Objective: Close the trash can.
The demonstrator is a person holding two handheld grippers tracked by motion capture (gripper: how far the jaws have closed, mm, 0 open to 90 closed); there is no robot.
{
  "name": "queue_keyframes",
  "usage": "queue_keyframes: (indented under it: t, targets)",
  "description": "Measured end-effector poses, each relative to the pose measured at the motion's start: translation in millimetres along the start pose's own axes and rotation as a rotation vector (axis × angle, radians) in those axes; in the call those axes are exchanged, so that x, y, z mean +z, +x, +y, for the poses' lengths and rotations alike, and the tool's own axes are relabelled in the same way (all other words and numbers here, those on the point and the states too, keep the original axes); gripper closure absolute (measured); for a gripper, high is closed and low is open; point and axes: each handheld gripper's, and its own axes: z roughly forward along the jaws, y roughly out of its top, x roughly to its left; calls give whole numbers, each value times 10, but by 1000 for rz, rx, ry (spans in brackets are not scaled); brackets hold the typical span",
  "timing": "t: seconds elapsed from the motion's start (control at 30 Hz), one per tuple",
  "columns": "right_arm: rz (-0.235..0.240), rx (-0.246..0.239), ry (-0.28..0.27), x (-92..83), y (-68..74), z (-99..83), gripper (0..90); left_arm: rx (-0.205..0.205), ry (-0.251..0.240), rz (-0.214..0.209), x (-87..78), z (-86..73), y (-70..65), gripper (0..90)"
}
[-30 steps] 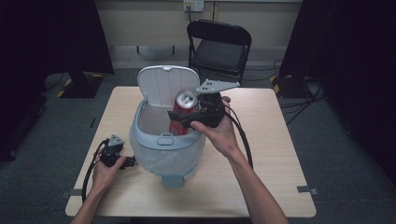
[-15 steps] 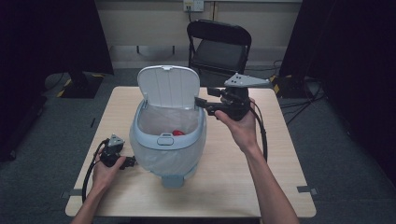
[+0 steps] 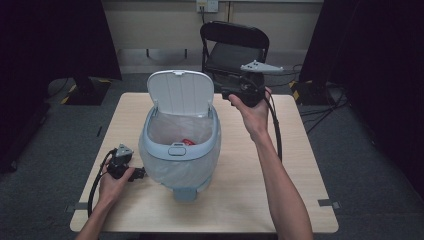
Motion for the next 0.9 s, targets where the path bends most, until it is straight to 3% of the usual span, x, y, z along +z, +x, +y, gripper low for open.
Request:
queue_keyframes:
  t: [0.03,0.13,0.2,0.23,0.37,0.43,0.7,0.9]
  targets:
    - [-2,-4,0,42,4,2,334,0,0,0,0,0,0,100]
    - [77,26,-27,85,14,1,316,-2,0,-2,1,0,0,100]
    - [113,15,-51,83,42,3,354,-1,-1,-1,1,0,0,100]
    - [113,11,-50,77,48,5,328,0,0,0,0,0,1,100]
    - [186,15,-48,46,45,-5,321,0,0,0,1,0,1,100]
    - [225,8,-39,21,89,-12,314,0,-1,-1,1,0,1,100]
    - [307,-27,32,-121,339,-204,303,-2,-1,-2,1,-1,1,100]
    - [340,-87,96,-172,653,-300,259,0,0,-1,0,0,1,100]
